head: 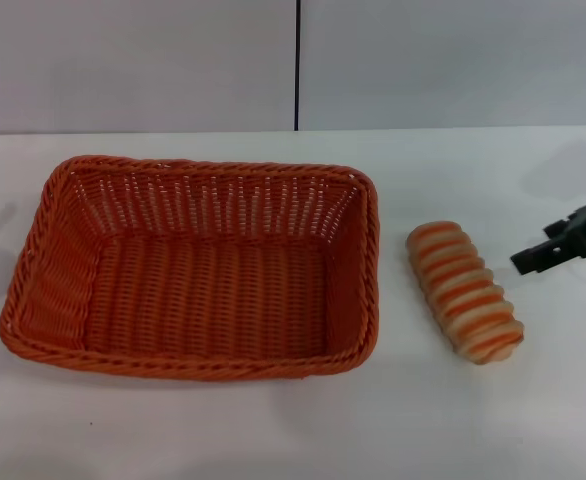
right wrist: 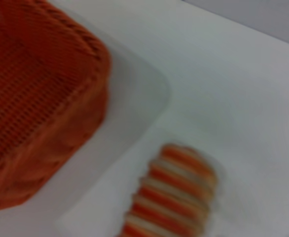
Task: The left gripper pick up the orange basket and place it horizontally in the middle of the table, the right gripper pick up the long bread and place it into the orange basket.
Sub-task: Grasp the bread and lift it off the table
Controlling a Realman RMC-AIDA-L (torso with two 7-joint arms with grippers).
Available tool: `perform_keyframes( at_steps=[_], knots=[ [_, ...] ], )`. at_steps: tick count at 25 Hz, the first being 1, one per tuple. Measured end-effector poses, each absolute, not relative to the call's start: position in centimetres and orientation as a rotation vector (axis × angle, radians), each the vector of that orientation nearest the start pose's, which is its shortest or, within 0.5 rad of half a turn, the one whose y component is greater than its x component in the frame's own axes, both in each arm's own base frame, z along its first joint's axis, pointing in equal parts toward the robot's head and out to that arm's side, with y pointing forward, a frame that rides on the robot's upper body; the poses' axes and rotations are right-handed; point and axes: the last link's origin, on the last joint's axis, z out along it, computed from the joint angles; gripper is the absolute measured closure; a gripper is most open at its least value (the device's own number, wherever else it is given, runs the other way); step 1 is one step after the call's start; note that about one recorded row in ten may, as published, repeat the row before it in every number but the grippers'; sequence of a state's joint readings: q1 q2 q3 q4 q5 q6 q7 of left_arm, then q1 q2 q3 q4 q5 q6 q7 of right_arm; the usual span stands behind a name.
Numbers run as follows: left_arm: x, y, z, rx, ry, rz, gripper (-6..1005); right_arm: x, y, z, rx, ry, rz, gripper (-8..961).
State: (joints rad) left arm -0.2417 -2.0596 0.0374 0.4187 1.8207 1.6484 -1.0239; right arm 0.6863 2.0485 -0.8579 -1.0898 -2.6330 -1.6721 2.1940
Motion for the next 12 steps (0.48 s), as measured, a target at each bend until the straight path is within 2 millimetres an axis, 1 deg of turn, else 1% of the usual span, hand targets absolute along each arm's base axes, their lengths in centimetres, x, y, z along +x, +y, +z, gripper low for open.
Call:
perform_keyframes(
  at_steps=[3, 6, 8, 10, 12],
  knots=[
    [-37.4, 23.6, 6.3, -1.826, -0.743, -1.007, 241, 22.9, 36.7, 3.7, -2.718, 1.031, -0.241, 204],
    [-37.4, 23.6, 6.1, -1.822, -0.753, -1.013, 244, 22.5, 36.9, 3.0, -2.747, 1.010, -0.209, 204],
    [-37.4, 23.6, 6.0, -1.821, -0.759, -1.018, 245, 22.5, 37.0, 2.8, -2.745, 1.008, -0.209, 205],
    [-37.4, 23.6, 5.9, -1.821, -0.760, -1.020, 247, 23.2, 37.2, 1.9, -2.728, 1.015, -0.227, 205],
    [-37.4, 23.6, 5.9, -1.821, -0.760, -1.020, 248, 23.5, 37.4, 1.5, -2.717, 1.017, -0.228, 205]
  ],
)
